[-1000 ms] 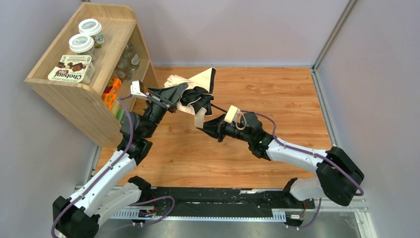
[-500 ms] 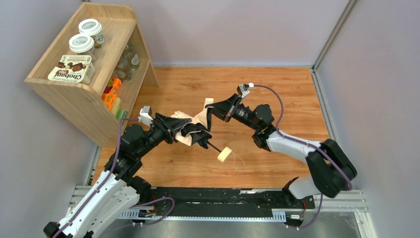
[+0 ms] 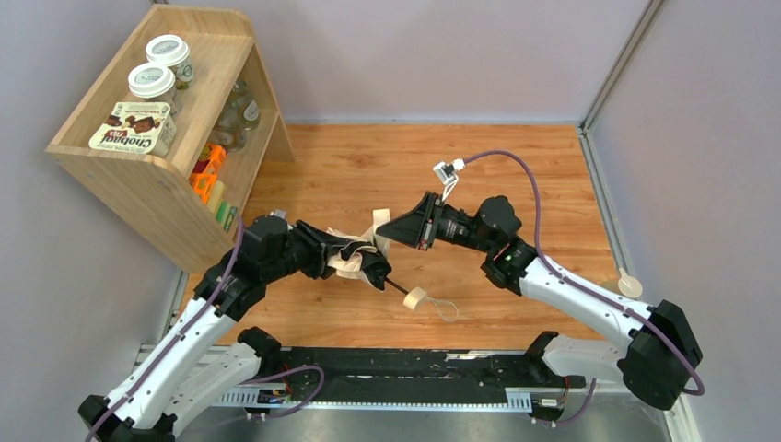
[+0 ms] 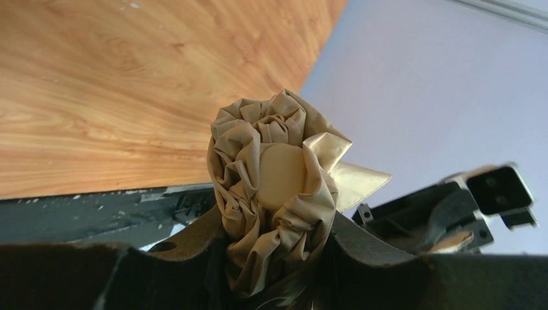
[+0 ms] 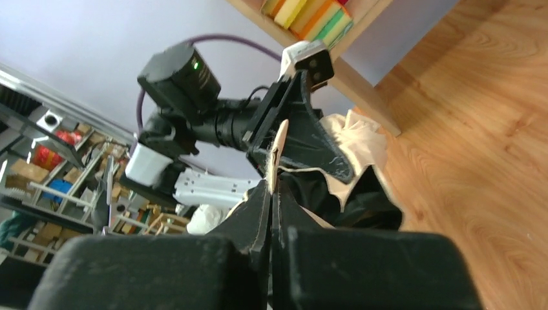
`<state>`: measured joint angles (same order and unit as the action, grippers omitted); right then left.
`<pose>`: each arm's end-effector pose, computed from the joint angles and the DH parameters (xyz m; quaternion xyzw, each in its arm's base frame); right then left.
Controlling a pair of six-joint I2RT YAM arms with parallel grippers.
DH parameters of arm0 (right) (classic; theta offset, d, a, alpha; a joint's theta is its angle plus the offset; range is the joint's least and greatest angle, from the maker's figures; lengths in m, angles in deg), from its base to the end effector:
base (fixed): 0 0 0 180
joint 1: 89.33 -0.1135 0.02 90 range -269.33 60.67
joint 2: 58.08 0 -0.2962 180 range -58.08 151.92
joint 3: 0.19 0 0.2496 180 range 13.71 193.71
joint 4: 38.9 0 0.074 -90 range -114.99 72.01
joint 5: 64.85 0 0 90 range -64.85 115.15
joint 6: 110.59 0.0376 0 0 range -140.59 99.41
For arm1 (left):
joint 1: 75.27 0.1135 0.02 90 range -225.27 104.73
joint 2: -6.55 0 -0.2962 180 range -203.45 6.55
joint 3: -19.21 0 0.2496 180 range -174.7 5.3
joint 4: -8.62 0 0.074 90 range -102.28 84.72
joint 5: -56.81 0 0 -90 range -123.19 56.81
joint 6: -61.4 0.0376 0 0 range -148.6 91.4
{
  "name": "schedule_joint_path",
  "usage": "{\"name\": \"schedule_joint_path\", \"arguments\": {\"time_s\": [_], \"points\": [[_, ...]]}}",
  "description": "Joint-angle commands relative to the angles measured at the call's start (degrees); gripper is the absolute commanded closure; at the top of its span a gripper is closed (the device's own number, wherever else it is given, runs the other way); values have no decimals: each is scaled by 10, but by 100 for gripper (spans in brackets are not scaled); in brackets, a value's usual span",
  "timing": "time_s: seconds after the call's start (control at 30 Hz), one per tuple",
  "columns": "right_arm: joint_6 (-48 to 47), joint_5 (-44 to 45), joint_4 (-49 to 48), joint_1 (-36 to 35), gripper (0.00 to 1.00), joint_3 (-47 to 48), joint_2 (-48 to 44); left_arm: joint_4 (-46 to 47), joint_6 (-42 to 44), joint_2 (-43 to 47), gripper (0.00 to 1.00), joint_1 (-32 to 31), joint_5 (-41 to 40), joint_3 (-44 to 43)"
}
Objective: Put away the umbrella
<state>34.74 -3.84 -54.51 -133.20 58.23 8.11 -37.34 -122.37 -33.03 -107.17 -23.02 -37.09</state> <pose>0.1702 0.1889 0.3653 -0.1242 0.6519 0.6624 0.3477 0.1048 -0.0731 0.3198 -0.4033 0.7601 -0.4831 0.1620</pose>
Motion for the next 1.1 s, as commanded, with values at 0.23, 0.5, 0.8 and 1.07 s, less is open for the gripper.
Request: {"name": "schedule_joint_path", "arguments": {"time_s": [0.23, 0.5, 0.8, 1.07], "points": [[-199, -45, 123, -95, 100, 77, -20, -202, 26, -156, 100, -4, -1, -95], [-385, 78, 270, -198, 100, 102, -9, -237, 43, -215, 100, -4, 2, -94], [-476, 68, 382, -241, 100, 147, 42, -281, 150, -324, 100, -4, 57, -138], [-516, 125, 366, -253, 100, 145, 105, -310, 288, -444, 100, 10, 89, -196]]}}
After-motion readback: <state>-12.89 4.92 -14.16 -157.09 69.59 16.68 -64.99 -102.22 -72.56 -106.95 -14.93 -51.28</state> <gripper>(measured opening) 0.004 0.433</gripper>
